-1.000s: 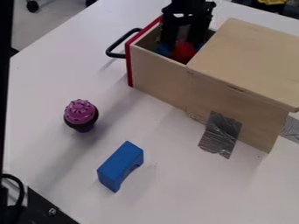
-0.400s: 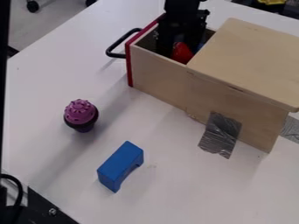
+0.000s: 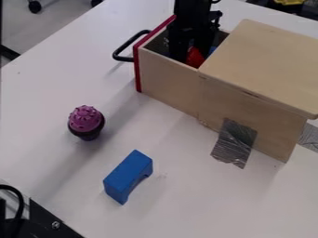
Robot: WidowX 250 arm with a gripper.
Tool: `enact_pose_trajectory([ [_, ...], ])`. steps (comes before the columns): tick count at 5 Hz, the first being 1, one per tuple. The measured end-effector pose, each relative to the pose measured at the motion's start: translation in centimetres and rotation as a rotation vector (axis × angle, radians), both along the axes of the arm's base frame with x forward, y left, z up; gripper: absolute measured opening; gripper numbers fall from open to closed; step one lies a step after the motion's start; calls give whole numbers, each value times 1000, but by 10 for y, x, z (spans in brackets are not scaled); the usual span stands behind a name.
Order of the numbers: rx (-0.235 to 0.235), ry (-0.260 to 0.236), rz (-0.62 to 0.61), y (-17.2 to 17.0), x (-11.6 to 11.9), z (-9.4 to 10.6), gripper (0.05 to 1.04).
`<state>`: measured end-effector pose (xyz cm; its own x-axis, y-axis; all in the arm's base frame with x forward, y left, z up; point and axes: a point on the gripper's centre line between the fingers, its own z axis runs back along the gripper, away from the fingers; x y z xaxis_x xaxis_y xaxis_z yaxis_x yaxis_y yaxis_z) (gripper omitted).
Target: Get the red thing out of the drawer
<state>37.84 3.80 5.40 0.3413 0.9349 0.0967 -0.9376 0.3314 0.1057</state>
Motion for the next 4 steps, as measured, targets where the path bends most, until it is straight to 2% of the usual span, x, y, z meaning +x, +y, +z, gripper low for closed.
enact_pose_trajectory([
  [1,7,2,-12,-2,0,0,720],
  [2,21,33,-35,-2,-4,3,720],
  [3,33,17,-126,-7,0,21,720],
  [4,39,-53,-210,-14,2,51,720],
])
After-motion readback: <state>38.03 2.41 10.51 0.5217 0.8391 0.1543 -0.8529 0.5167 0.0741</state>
